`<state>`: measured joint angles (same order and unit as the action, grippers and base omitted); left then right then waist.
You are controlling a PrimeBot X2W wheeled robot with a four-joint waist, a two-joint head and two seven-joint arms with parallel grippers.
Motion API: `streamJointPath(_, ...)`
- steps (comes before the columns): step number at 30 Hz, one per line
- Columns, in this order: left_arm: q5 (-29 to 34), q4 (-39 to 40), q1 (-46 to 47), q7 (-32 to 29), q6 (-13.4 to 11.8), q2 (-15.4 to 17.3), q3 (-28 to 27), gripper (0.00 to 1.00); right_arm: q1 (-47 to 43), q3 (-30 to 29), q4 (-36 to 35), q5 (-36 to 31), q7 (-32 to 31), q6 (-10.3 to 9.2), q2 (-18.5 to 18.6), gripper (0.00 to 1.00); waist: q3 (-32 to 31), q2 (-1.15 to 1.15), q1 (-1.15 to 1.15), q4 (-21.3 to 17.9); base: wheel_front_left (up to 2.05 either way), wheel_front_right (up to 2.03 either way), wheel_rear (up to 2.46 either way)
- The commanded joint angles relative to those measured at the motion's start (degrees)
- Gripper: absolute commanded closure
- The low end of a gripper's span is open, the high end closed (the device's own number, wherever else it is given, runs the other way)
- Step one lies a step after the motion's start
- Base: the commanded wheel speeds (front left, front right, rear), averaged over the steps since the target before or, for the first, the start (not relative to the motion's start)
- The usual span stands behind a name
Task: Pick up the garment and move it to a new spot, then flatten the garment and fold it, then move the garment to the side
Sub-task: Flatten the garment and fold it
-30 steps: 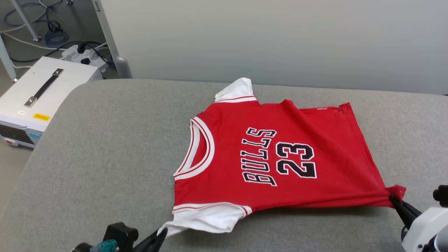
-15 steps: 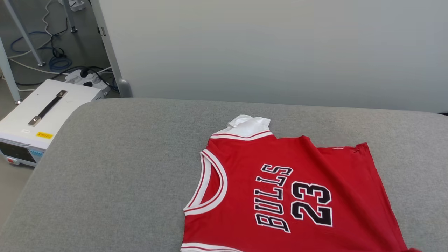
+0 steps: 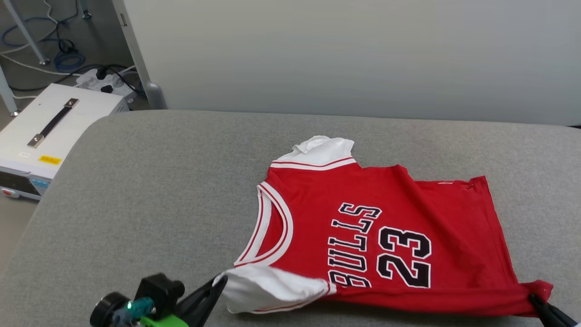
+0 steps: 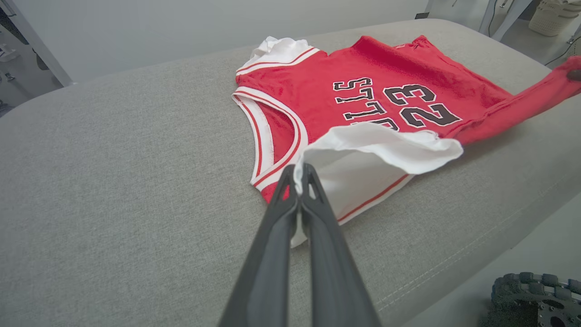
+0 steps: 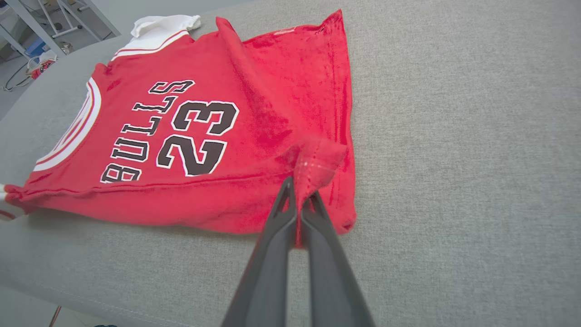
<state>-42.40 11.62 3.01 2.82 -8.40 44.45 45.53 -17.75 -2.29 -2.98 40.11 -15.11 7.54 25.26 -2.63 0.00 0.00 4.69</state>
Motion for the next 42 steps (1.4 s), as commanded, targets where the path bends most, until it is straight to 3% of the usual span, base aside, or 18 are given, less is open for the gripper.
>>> streamJointPath(1, 0.4, -0.5, 2.4, -0.5, 0.5, -0.8, -0.6, 1.0, 1.8, -0.8, -0.8, -1.0, -0.6, -0.05, -0.5, 1.0, 2.5, 0.0, 0.0, -0.4, 0.0, 0.0, 0.0)
streamJointPath(10, 0.5, -9.7, 13.2, -4.5, 3.7, -4.1, -1.3, 1.0, 11.5, -0.9, 1.7, -5.8, -5.0, -0.05, -3.0, 1.0, 9.0, 0.0, 0.0, -2.4, 0.0, 0.0, 0.0)
streamJointPath(23, 1.3, -25.6, 20.9, -5.4, 8.0, -10.7, 1.3, 1.0, 18.9, 2.3, 9.3, -8.9, -7.5, -0.05, -3.0, 1.0, 12.2, 0.0, 0.0, -3.1, 0.0, 0.0, 0.0)
streamJointPath(24, 1.4, -27.0, 21.4, -5.2, 8.3, -11.3, 1.5, 0.65, 19.3, 2.4, 10.0, -9.1, -7.7, -0.05, -3.0, 1.0, 12.3, 0.0, 0.0, -3.1, 0.0, 0.0, 0.0)
streamJointPath(25, 1.8, -27.9, 21.8, -4.9, 8.3, -11.7, 1.7, 0.0, 19.7, 2.6, 10.4, -9.3, -7.8, -0.05, -2.9, 0.8, 12.3, 0.0, 0.0, -3.1, 0.0, 0.0, 0.0)
streamJointPath(26, 2.2, -29.2, 22.2, -4.4, 8.3, -12.3, 1.9, 0.0, 20.2, 2.9, 10.8, -9.9, -7.4, -0.05, -2.7, 0.0, 12.3, 0.0, 0.0, -3.1, 0.0, 0.0, 0.0)
streamJointPath(34, 2.1, -36.2, 22.7, 0.9, 6.9, -16.4, 1.0, 0.0, 21.6, 3.1, 11.2, -11.6, -3.6, -0.05, -2.4, 0.0, 10.6, 0.0, 0.0, -2.8, 0.0, 0.0, 0.0)
streamJointPath(42, -2.0, -34.6, 18.1, 7.3, 2.5, -17.5, -4.2, 0.0, 18.2, 1.0, 5.9, -13.4, -1.5, -0.05, -2.0, 0.0, 7.2, 0.0, 0.0, -2.4, 0.0, 0.0, 0.0)
